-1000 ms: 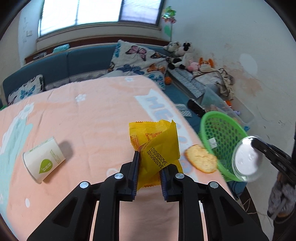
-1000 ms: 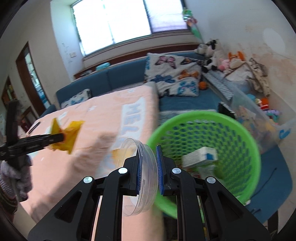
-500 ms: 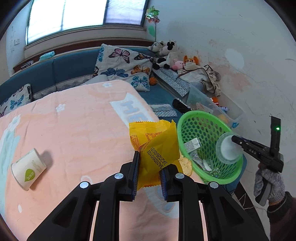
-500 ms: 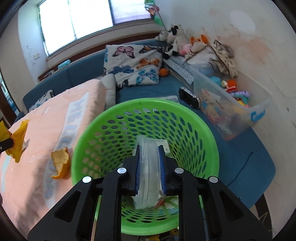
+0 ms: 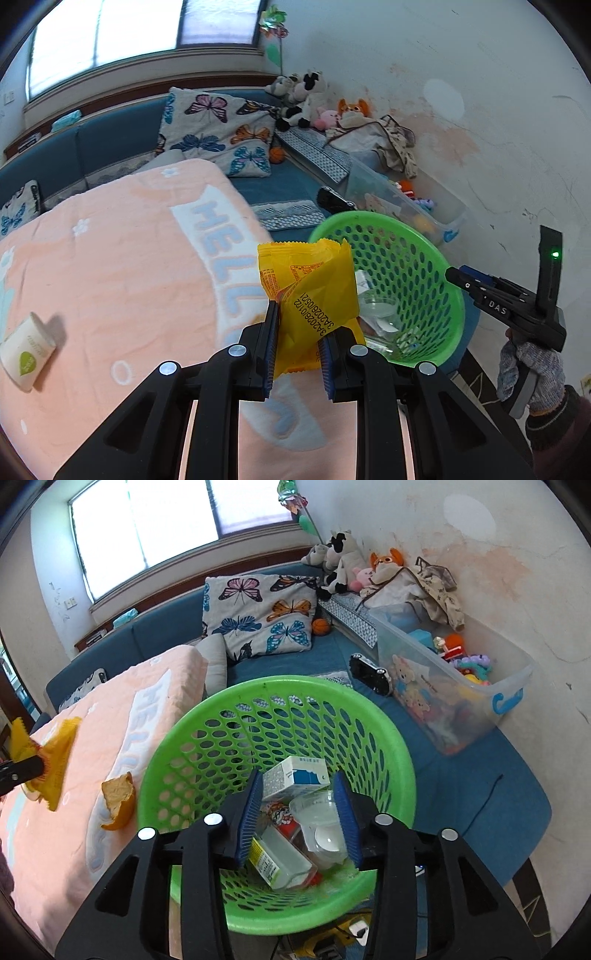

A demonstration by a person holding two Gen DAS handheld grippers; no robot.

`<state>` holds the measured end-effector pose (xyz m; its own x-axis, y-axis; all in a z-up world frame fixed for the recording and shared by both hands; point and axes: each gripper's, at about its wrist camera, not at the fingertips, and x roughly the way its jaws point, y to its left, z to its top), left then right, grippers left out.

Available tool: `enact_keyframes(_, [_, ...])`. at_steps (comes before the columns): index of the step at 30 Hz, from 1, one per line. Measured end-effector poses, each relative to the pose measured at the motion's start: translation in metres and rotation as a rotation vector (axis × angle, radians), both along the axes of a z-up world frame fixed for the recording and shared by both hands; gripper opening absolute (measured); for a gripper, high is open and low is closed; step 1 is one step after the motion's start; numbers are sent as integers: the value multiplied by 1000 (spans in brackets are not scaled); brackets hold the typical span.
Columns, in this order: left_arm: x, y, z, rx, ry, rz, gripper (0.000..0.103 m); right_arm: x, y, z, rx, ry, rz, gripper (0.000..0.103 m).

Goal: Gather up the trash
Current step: 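Carry the yellow wrapper over the green basket and open the left tool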

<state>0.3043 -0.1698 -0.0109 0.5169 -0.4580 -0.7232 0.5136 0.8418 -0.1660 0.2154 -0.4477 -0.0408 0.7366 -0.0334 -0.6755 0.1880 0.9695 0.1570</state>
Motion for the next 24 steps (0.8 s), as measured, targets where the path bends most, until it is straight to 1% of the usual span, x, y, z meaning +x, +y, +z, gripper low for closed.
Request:
enact_keyframes(8, [0,-41,-11,16,24,-49,20,-23,-6,9,-9,-27,0,55])
enact_keyframes(14, [3,-67,-22,38,42,-75,20,-34,-9,10,5,-30,5,60])
enact_keyframes(18, [5,-81,-30,42,68,-92,21,-40,-10,10,6,-29,7,60])
enact_keyframes(23, [4,-96,-34,55,64,-98,27,-48,-11,8,10,-31,0,60])
enact_keyframes(24, [4,-98,-34,55,62,-100,31,-49,-12,7,15,-30,0,60])
